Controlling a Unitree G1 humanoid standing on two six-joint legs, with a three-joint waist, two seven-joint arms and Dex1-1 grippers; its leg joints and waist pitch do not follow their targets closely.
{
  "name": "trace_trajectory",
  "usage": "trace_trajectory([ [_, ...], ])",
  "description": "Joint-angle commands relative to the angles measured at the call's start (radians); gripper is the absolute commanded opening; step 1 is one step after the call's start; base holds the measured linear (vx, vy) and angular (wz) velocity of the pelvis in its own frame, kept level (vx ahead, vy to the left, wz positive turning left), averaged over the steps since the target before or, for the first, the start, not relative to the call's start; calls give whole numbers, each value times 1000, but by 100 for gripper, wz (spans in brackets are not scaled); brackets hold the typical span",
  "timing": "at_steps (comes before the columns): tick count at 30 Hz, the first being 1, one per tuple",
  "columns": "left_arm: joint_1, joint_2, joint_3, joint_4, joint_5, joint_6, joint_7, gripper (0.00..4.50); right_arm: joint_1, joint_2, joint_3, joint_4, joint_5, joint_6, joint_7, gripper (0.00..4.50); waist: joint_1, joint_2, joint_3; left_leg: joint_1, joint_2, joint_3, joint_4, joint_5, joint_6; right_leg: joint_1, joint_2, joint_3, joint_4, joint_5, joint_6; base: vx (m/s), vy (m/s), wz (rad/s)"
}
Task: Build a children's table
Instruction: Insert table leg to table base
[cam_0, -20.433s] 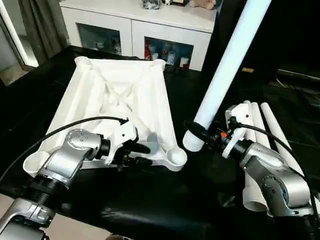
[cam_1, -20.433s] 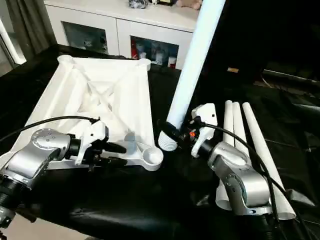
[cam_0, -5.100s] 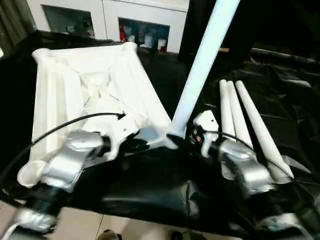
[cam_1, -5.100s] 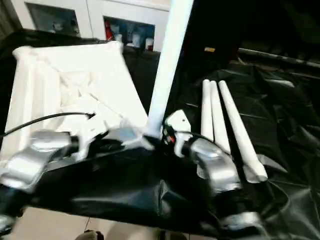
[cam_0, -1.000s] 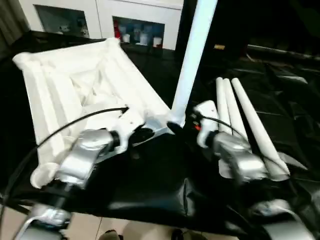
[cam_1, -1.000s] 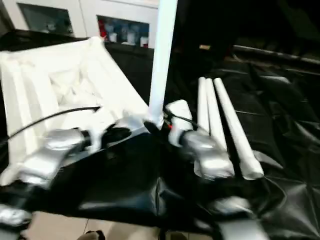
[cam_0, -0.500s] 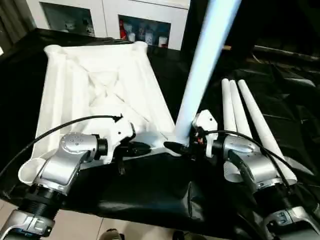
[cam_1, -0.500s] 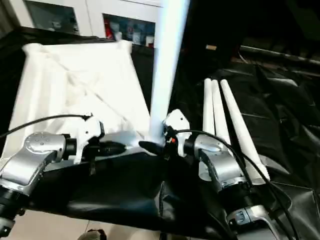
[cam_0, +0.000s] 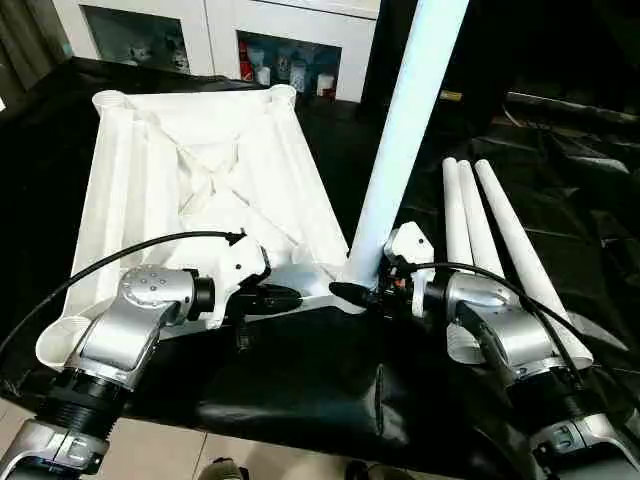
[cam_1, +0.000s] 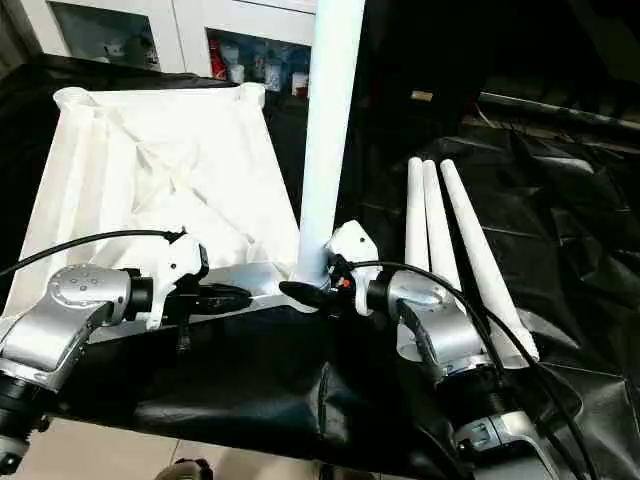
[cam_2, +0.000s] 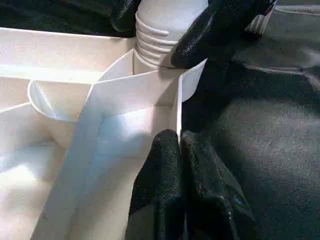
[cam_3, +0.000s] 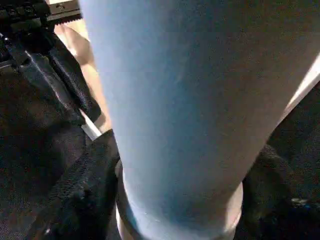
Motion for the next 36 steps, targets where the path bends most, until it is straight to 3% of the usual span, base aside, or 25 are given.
trace_trajectory([
  [1, 4, -18, -29, -4, -9, -9, -13, 0, 11, 4, 3, -1, -10, -2, -1, 283, -1, 7, -68, 17, 9, 14, -58, -189, 51, 59, -24, 27, -42, -156, -224, 0, 0, 0],
  [4, 2, -27, -28, 0, 2, -6, 14, 0, 15, 17, -9, 12, -7, 5, -29, 277, -1, 6, -67, 16, 9, 14, -58, -201, 45, 58, -26, 28, -43, -174, -220, 0, 0, 0],
  [6, -14, -55, -18, 36, 27, 2, 87, 0, 8, 56, -47, 59, -3, 9, -117, 276, -2, 6, -68, 15, 9, 14, -58, -212, 41, 56, -25, 29, -44, -188, -218, 0, 0, 0],
  [8, -51, -127, 11, 104, 63, 29, 245, 0, -13, 147, -130, 160, 15, 28, -322, 275, -5, 6, -60, 18, 8, 12, -63, -283, 6, 48, -29, 30, -59, -312, -194, -26, -2, 0],
  [10, -57, -145, 13, 115, 73, 41, 282, 0, -20, 173, -150, 187, 16, 30, -385, 274, -5, 4, -63, 19, 6, 7, -65, -312, -15, 50, -31, 27, -62, -385, -164, 0, 0, 0],
  [11, -79, -199, 22, 150, 98, 83, 391, 0, -41, 226, -177, 252, 2, 25, -530, 274, -8, 11, -60, 19, 8, 7, -66, -326, -20, 43, -32, 30, -66, -399, -156, 0, 0, 0],
  [13, -97, -245, 32, 178, 126, 130, 499, 0, -57, 261, -185, 299, -18, 16, -637, 274, -14, 4, -57, 20, 3, 4, -67, -365, -37, 41, -28, 25, -72, -459, -133, 0, 0, 0],
  [15, -106, -268, 31, 194, 136, 140, 538, 0, -67, 280, -187, 322, -32, 8, -695, 274, -13, 6, -58, 27, 2, 3, -65, -392, -33, 36, -30, 24, -80, -507, -101, 0, 0, 0],
  [17, -126, -322, 28, 229, 150, 128, 603, 0, -90, 327, -200, 365, -39, 8, -785, 274, -13, 6, -59, 22, -2, 0, -66, -404, -28, 35, -28, 21, -86, -528, -75, 0, 0, 0],
  [18, -137, -354, 12, 243, 156, 121, 610, 0, -107, 350, -202, 391, -47, -1, -815, 274, -14, 2, -59, 23, -3, 0, -64, -404, -22, 32, -28, 21, -89, -544, -64, 0, 0, 0],
  [20, -144, -373, -20, 250, 173, 107, 591, 0, -128, 362, -198, 417, -65, -17, -827, 274, -13, 3, -60, 23, -3, -1, -65, -415, -18, 31, -26, 19, -92, -555, -53, 0, 0, 0],
  [25, -137, -354, -39, 214, 178, 150, 544, 0, -159, 360, -210, 445, -55, -61, -781, 274, -14, 3, -64, 13, -1, -2, -68, -405, -9, 35, -26, 18, -86, -499, -62, 0, 0, 0],
  [26, -133, -340, -39, 206, 176, 156, 531, 0, -162, 357, -212, 437, -47, -71, -766, 330, -15, 5, -65, 13, 0, -3, -68, -411, -8, 34, -26, 18, -84, -484, -68, 0, 0, 0],
  [27, -130, -330, -41, 203, 177, 157, 518, 0, -162, 353, -210, 429, -48, -76, -757, 344, -15, 4, -66, 11, 0, -3, -69, -407, -6, 36, -26, 18, -83, -475, -71, 0, 0, 0],
  [32, -115, -291, -47, 190, 185, 158, 470, 0, -168, 330, -207, 387, -49, -82, -691, 387, -24, 4, -66, 7, 2, -1, -70, -383, -1, 40, -24, 19, -76, -417, -97, 0, 0, 0],
  [36, -91, -227, -61, 130, 175, 181, 394, 0, -137, 266, -169, 239, -22, -22, -545, 397, -24, 5, -67, 3, 3, 0, -69, -342, 7, 47, -25, 22, -69, -359, -115, 0, 0, 0],
])
